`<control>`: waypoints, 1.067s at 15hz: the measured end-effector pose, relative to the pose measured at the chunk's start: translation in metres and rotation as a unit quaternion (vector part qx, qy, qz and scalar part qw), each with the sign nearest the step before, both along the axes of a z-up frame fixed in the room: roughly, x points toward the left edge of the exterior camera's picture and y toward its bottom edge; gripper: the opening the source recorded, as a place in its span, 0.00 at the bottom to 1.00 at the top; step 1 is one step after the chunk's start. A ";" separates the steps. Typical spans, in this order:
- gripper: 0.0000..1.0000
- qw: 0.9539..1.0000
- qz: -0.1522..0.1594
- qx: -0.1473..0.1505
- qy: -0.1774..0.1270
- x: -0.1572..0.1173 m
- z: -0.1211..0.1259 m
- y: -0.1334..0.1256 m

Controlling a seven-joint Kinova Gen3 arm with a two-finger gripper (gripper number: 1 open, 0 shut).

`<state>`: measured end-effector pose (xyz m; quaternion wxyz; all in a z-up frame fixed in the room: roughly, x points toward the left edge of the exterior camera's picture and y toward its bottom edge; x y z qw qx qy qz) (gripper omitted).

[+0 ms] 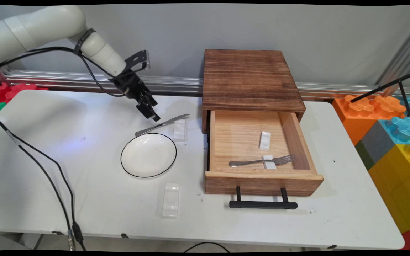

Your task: Pick up the knife from the left of the white plate

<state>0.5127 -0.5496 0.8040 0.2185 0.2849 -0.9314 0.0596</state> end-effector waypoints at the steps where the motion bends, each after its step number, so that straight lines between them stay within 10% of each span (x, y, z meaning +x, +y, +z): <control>1: 1.00 1.000 -0.002 -0.002 -0.001 -0.001 -0.005 -0.001; 16: 1.00 1.000 0.001 -0.003 -0.004 -0.015 -0.041 0.002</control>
